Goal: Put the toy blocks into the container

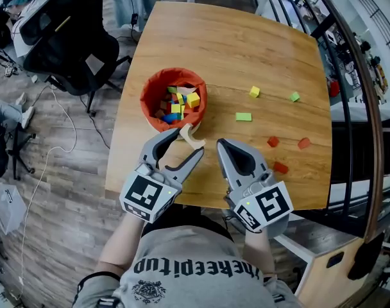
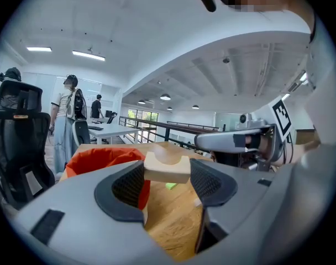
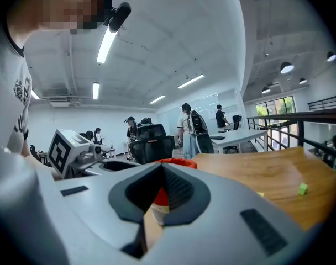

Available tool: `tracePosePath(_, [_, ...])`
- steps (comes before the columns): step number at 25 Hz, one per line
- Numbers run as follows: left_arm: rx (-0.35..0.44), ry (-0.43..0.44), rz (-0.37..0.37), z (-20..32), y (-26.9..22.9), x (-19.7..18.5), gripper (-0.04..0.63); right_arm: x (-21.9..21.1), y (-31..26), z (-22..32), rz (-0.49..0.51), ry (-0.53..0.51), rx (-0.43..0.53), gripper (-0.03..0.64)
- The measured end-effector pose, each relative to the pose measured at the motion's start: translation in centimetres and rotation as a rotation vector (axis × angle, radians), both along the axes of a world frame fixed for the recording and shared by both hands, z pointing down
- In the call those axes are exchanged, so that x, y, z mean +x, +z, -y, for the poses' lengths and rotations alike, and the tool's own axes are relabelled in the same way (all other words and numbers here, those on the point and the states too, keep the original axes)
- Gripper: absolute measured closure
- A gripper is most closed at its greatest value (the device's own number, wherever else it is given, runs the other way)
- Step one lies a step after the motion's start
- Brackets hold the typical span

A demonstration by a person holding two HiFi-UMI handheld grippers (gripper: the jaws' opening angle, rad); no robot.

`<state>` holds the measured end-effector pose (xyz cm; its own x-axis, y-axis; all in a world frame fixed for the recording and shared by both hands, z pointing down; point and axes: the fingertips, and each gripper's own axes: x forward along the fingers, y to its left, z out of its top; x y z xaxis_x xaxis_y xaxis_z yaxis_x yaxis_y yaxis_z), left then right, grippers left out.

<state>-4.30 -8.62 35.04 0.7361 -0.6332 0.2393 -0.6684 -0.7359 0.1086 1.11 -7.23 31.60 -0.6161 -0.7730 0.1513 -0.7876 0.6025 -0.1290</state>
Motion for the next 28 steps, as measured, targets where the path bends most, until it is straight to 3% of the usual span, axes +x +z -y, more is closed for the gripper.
tracePosePath(17, [0.034, -0.095, -0.018, 3.4, -1.5, -4.1, 0.324, -2.8, -1.1, 1.9, -0.017, -0.033, 0.024, 0.606])
tracePosePath(28, [0.031, -0.111, 0.014, 6.1, -0.5, -5.2, 0.324, -3.3, -0.8, 3.4, -0.036, -0.018, 0.011, 0.606])
